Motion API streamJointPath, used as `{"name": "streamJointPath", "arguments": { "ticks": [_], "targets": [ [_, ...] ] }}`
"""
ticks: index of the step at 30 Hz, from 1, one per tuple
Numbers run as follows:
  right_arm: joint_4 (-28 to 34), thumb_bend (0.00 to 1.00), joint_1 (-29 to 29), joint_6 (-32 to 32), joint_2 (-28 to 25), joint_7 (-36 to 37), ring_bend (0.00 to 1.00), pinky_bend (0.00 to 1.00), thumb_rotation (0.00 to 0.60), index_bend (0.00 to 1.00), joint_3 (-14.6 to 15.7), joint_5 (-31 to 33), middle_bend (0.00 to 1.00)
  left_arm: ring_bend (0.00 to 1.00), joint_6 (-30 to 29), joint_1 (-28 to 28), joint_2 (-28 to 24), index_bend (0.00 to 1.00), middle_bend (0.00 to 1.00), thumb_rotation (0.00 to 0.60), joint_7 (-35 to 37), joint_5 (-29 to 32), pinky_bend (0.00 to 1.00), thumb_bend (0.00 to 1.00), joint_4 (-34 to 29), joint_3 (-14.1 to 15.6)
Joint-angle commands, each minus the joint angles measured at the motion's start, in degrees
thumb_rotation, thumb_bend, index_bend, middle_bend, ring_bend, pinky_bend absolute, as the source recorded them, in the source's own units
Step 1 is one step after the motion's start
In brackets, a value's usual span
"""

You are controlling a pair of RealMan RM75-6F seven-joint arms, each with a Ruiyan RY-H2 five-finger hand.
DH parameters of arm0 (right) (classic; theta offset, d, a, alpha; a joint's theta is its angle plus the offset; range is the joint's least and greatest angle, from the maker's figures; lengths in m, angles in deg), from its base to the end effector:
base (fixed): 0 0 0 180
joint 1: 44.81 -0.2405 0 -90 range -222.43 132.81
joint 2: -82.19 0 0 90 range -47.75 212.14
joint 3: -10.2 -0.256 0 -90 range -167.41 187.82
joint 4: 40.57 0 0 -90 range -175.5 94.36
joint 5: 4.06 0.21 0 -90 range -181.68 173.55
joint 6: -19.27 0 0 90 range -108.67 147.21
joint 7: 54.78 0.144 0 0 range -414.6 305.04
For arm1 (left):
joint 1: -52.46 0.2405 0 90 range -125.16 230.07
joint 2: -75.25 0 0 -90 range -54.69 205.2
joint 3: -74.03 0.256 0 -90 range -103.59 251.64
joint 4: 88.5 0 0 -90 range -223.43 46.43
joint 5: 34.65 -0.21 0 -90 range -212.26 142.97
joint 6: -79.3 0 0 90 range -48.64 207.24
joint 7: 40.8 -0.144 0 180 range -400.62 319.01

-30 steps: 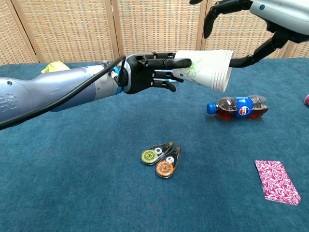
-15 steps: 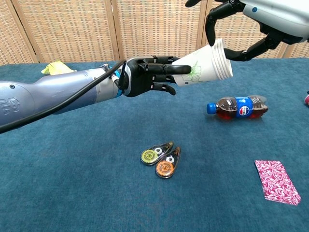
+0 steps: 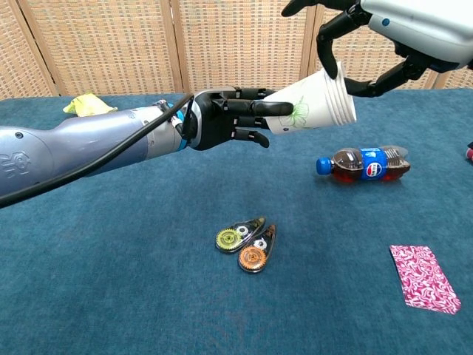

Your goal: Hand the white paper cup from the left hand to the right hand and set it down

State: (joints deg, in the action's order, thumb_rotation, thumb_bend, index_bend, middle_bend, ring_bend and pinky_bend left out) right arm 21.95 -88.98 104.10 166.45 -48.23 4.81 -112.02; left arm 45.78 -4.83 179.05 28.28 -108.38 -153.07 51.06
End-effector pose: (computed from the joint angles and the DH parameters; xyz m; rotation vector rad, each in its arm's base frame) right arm -0.1339 -0.3480 0.0691 1.9873 -0.1047 1.4732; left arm -0.0350 0.3929 -0.0882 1.2536 2.3994 1.4951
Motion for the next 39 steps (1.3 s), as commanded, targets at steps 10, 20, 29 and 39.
{"name": "streamJointPath", "arguments": {
  "ticks": [10, 20, 29, 39],
  "targets": [
    [-0.34, 0.59, 0.01, 1.14, 0.02, -0.69, 0.13, 0.16, 0.6, 0.69, 0.46, 0.3, 0.24, 0.48, -0.21, -0.03, -0.04, 0.54, 0.51, 0.6, -0.04, -0.04, 0.55, 0.17, -0.07, -0.03],
    [-0.86, 0.6, 1.08, 3.28, -1.32, -0.77, 0.13, 0.16, 0.6, 0.7, 0.71, 0.67, 0.24, 0.48, -0.57, 1.32, -1.14, 0.54, 0.51, 0.6, 0.89, -0.27, 0.55, 0.17, 1.3, 0.69],
    [-1.62, 0.6, 3.01, 5.24, -4.15, -0.95, 0.13, 0.16, 0.6, 0.71, 2.21, 0.15, 0.25, 0.48, -1.44, 3.73, -4.79, 0.54, 0.51, 0.6, 3.23, -1.97, 0.55, 0.17, 3.63, 2.01],
    [-1.85, 0.6, 2.01, 2.52, -10.55, -4.48, 0.13, 0.16, 0.6, 0.71, 5.5, -4.18, 0.25, 0.48, -11.24, 8.02, -14.4, 0.54, 0.51, 0.6, -16.33, -11.4, 0.55, 0.17, 14.18, 10.36]
  ]
}}
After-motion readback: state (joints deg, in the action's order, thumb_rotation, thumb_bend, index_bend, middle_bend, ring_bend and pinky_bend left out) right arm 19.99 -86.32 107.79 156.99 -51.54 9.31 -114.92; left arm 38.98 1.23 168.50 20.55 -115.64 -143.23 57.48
